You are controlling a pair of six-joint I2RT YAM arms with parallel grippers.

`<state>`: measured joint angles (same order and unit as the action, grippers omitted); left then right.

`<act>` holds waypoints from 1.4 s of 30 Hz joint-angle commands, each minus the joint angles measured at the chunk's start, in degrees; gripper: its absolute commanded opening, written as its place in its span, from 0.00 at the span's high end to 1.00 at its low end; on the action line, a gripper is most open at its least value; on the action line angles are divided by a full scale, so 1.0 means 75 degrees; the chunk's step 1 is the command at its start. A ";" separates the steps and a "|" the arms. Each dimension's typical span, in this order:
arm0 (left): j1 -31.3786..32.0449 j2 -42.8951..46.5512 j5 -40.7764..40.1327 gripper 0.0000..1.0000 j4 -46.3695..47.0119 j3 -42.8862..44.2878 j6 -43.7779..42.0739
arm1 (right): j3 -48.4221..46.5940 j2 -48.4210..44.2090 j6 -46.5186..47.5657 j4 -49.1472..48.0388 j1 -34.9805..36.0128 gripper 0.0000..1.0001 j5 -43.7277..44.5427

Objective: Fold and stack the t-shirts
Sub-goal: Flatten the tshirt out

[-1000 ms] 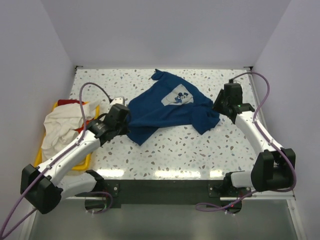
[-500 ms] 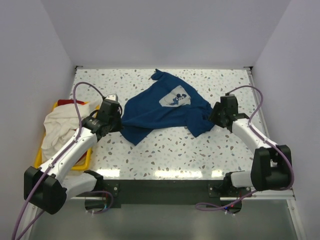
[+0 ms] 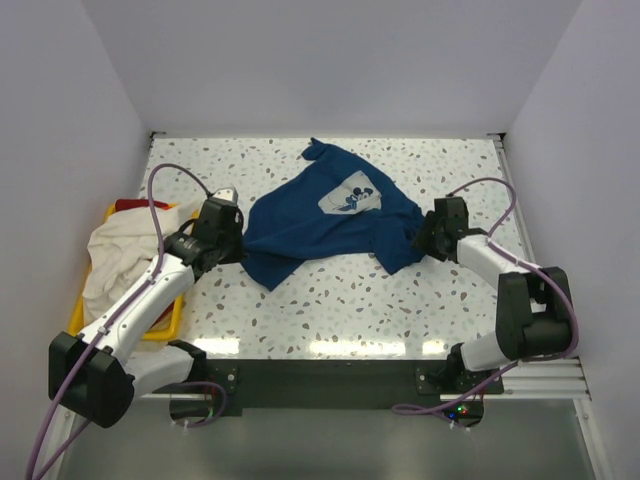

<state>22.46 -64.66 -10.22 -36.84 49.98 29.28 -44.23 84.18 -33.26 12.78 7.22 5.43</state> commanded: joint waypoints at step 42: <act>-0.1306 0.0055 -0.1285 1.00 0.0131 0.2840 -0.0611 | 0.0315 -0.5995 -0.0862 0.2985 0.0933 0.90 -0.2775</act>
<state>14.31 -66.63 -16.97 -36.01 68.71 25.82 -50.24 41.85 -35.88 33.65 10.70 -8.03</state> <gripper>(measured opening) 0.028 0.077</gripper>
